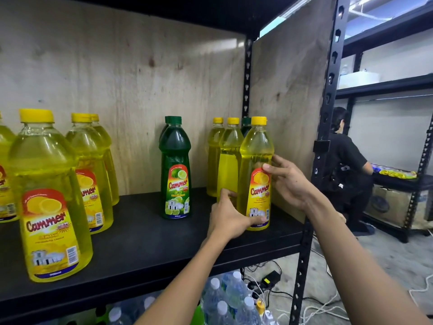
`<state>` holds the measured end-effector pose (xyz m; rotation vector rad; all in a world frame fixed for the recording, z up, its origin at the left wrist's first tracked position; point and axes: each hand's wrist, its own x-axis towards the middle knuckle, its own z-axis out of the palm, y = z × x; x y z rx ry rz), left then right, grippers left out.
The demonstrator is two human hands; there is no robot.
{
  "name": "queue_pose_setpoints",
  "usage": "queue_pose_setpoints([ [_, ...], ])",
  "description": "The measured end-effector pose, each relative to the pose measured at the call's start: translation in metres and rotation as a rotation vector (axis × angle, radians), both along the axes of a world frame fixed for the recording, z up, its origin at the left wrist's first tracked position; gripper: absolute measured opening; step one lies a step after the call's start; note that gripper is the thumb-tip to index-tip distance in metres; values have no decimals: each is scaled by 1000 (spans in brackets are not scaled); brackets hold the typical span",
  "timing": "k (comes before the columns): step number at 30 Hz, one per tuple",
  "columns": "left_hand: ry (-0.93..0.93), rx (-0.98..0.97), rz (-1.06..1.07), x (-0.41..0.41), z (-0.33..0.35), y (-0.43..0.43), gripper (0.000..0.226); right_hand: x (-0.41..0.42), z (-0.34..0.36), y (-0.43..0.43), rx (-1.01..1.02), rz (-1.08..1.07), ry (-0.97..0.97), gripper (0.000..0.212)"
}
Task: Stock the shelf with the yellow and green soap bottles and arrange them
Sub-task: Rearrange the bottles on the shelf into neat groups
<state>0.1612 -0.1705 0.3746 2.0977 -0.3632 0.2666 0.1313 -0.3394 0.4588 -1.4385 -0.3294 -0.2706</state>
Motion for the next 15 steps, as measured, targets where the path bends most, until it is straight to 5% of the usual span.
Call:
queue_pose_setpoints([
  [10, 3, 22, -5, -11, 2, 4, 98, 2, -7, 1, 41, 9, -3, 52],
  [15, 193, -41, -210, 1, 9, 21, 84, -1, -5, 3, 4, -30, 11, 56],
])
